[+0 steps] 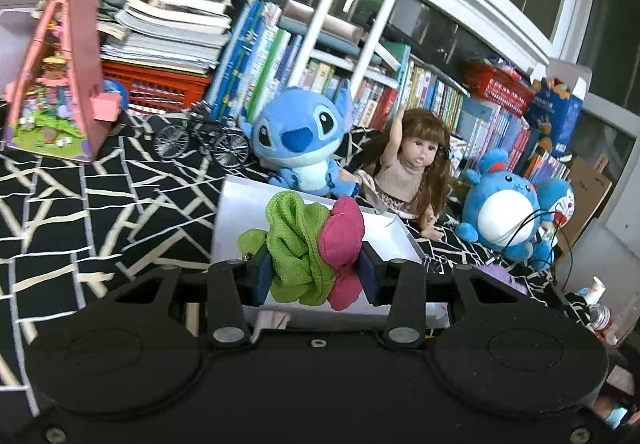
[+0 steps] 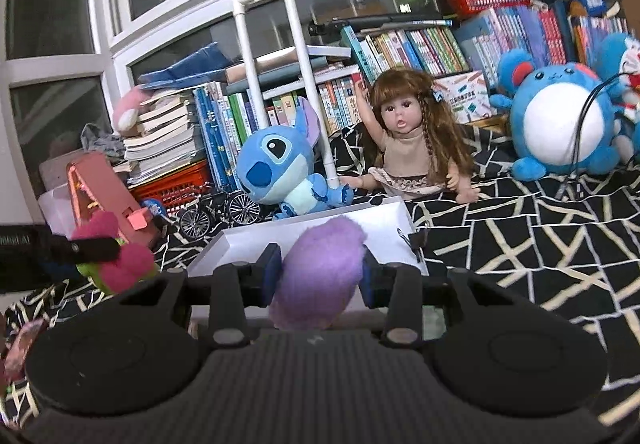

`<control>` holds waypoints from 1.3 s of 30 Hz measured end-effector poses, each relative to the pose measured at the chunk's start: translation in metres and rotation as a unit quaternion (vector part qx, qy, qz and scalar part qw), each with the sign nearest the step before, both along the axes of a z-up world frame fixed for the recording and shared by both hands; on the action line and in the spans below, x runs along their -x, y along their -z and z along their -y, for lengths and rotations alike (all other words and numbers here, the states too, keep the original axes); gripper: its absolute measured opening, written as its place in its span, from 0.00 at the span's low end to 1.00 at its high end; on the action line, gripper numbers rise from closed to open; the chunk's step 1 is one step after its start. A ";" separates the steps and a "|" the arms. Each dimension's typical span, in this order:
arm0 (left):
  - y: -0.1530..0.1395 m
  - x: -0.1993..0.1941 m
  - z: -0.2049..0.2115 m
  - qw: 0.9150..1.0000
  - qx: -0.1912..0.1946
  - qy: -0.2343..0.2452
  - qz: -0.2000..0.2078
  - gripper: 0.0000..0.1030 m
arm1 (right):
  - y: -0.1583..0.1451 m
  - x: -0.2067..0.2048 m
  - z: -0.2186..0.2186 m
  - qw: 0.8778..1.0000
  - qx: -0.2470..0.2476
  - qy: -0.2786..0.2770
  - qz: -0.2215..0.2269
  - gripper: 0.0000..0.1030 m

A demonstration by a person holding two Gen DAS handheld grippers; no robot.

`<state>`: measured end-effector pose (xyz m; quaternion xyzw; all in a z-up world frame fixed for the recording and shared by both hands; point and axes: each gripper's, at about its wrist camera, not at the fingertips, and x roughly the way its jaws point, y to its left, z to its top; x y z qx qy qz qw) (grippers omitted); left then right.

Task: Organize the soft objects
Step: 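Carry the purple plush and scrunchie with both tools into the white box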

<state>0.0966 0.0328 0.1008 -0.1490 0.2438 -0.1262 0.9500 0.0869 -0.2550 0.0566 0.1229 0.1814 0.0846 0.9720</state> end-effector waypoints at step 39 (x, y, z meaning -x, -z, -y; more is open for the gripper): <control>0.079 -0.103 0.054 0.991 -0.085 0.001 -0.099 0.47 | 0.059 -0.093 -0.021 0.993 -0.020 -0.022 -0.116 0.47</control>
